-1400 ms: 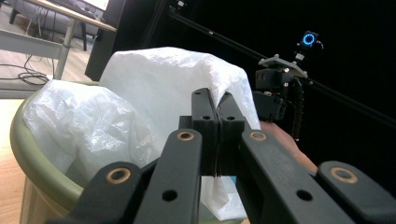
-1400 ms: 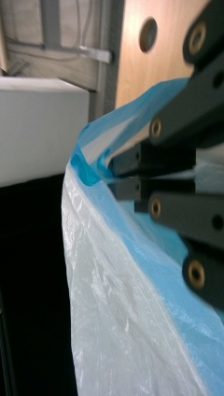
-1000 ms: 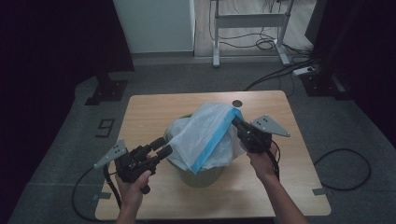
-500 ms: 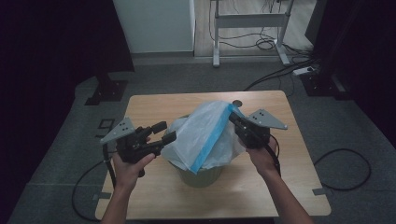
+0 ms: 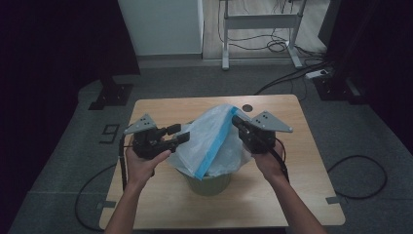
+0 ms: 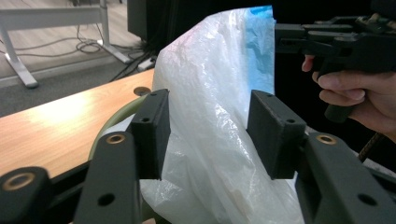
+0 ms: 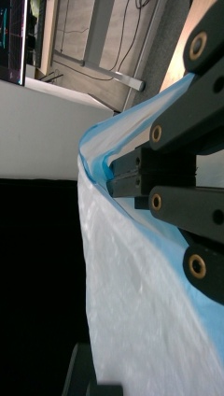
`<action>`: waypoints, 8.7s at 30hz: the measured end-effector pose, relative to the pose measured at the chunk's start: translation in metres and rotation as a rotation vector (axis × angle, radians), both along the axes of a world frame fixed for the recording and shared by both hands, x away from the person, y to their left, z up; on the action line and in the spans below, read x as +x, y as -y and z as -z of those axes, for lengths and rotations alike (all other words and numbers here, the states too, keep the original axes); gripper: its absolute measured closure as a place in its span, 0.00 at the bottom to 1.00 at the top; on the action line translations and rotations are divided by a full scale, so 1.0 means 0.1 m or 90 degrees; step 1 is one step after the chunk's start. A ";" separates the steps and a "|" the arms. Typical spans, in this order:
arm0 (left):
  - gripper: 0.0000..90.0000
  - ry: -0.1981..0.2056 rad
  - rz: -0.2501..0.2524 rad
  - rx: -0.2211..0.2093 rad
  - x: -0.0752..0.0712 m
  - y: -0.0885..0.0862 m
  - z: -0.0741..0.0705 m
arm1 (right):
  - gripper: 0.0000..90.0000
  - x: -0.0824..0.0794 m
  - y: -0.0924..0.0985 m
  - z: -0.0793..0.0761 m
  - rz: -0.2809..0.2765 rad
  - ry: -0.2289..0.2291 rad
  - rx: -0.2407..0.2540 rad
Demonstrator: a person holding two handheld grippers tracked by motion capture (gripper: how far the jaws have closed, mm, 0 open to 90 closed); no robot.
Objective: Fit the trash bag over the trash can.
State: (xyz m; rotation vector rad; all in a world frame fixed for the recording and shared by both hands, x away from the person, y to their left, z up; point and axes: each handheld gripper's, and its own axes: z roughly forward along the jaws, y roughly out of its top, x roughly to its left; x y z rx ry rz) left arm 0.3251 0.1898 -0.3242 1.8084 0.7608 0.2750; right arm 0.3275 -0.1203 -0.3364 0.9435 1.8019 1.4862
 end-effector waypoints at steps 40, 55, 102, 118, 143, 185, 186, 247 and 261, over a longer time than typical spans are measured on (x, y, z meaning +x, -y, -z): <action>1.00 0.066 -0.144 -0.227 0.09 -0.37 0.12 | 0.99 -0.01 0.41 0.05 0.030 -0.009 0.003; 0.99 0.116 -0.121 -0.197 -0.17 -0.39 0.20 | 0.99 -0.10 0.48 -0.24 0.033 0.059 0.023; 0.83 0.032 -0.021 0.004 0.05 -0.14 0.11 | 0.99 -0.34 0.19 0.03 -0.067 0.023 -0.001; 1.00 0.102 -0.143 -0.150 0.13 -0.38 0.04 | 0.99 -0.21 0.36 0.09 -0.016 -0.008 -0.027; 0.99 0.076 -0.098 -0.219 -0.54 -0.70 0.57 | 0.99 -0.74 0.67 0.37 -0.024 -0.012 0.022; 0.98 -0.071 -0.099 -0.182 -0.58 -0.85 1.26 | 0.99 -0.89 0.65 1.17 -0.063 -0.149 0.008; 0.97 -0.075 -0.101 -0.182 -0.56 -0.85 1.26 | 0.99 -0.87 0.65 1.15 -0.054 -0.146 0.000; 0.51 0.032 -0.010 0.051 -0.38 -0.14 0.43 | 0.44 -0.62 0.68 0.57 -0.014 -0.060 0.067; 0.99 0.014 -0.064 -0.039 -0.27 -0.28 0.51 | 0.37 -0.68 0.49 0.47 -0.081 -0.067 0.088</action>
